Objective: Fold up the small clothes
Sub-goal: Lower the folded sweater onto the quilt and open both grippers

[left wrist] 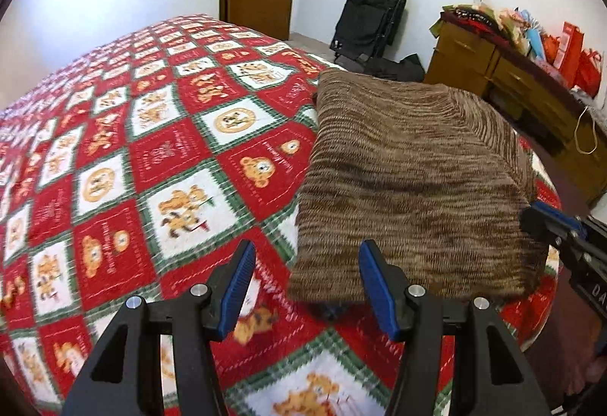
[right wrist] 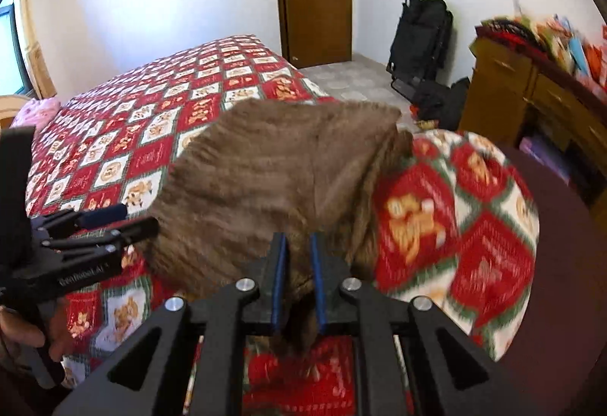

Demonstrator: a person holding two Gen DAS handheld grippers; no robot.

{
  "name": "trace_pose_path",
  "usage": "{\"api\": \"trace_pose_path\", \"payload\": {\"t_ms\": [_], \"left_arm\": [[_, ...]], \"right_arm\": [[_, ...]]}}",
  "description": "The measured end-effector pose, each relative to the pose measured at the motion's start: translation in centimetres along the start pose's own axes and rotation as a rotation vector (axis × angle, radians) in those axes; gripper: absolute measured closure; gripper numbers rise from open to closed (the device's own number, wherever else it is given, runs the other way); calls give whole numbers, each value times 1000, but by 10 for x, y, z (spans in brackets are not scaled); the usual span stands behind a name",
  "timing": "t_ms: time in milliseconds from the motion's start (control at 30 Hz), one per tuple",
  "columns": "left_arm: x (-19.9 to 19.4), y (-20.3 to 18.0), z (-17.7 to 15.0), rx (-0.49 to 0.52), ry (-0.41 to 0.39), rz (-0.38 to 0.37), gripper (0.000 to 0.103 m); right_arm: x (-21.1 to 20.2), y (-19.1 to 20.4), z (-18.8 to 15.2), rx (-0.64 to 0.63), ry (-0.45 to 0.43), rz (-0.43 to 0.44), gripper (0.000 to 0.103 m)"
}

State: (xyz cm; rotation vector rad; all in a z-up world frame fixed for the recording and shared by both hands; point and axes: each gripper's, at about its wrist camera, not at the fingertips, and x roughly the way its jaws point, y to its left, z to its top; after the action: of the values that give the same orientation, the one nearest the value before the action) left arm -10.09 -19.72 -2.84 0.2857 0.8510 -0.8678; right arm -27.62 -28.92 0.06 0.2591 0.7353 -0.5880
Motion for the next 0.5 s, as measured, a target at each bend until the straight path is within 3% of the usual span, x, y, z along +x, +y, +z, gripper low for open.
{"api": "trace_pose_path", "payload": {"t_ms": [133, 233, 267, 300, 333, 367, 500], "left_arm": [[-17, -1, -6, -22, -42, 8, 45], [-30, -8, -9, 3, -91, 42, 44], [-34, -10, -10, 14, -105, 52, 44], [-39, -12, -11, 28, -119, 61, 41], [-44, -13, -12, 38, -135, 73, 37], [-49, -12, -13, 40, -146, 83, 35], [-62, -4, -12, 16, -179, 125, 32]], "right_arm": [[-16, 7, -14, 13, 1, -60, 82], [-46, 11, -7, 88, -80, -34, 75], [-54, 14, -5, 114, -109, -20, 54], [-64, 21, -3, 138, -155, -15, 25], [-68, 28, -3, 145, -189, -32, 14], [-75, 38, -4, 144, -230, -76, 6], [-85, 51, -16, 145, -314, -200, 7]]}}
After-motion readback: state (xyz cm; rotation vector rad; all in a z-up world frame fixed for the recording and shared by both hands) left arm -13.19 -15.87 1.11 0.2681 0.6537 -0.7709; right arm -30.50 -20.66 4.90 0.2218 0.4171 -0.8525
